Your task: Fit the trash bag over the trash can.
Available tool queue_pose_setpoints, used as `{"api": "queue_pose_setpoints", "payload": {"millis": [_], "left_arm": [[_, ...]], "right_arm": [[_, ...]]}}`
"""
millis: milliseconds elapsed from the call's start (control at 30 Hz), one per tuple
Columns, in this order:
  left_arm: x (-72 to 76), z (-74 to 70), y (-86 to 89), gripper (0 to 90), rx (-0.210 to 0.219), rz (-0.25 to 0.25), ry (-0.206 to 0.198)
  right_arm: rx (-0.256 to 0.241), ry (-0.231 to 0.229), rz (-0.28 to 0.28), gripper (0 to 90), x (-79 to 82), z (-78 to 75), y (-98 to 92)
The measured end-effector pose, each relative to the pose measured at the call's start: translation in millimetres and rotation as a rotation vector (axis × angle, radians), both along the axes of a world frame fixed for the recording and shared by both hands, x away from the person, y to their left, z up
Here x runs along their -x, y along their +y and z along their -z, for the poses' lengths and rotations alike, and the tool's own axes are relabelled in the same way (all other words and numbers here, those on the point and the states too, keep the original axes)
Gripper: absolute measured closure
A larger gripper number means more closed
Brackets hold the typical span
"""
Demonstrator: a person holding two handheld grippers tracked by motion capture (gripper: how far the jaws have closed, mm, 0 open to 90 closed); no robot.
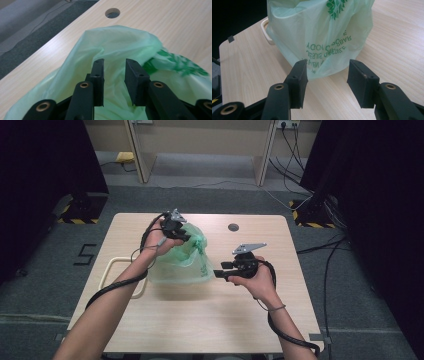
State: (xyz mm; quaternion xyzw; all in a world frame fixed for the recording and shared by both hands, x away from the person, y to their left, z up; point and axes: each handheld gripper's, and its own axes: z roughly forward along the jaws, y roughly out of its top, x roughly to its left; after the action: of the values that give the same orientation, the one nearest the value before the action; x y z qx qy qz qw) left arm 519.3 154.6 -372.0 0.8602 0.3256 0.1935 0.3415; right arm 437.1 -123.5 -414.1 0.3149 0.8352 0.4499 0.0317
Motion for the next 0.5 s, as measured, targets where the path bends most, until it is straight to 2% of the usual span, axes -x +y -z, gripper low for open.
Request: {"api": "queue_pose_setpoints", "payload": {"millis": [133,233,400,500], "left_arm": [[9.5,-9.6,12.2,67.9,0.004,0.013,0.011],[15.0,-12.7,24.6,68.2,-0.011,0.017,0.026],[20.8,-7.2,45.0,69.4,-0.053,0.000,0.053],[24.8,-3.5,54.6,70.6,-0.061,-0.011,0.082]], "right_arm": [[0.001,-0.001,0.001,50.3,0.5,-0.3,-0.2],[0.001,0.000,-0.002,50.3,1.1,-0.5,0.4],[-0.001,-0.001,-0.006,50.2,1.3,-1.1,2.5],[0.001,0.001,-0.009,50.2,1.3,-1.0,3.9]]}}
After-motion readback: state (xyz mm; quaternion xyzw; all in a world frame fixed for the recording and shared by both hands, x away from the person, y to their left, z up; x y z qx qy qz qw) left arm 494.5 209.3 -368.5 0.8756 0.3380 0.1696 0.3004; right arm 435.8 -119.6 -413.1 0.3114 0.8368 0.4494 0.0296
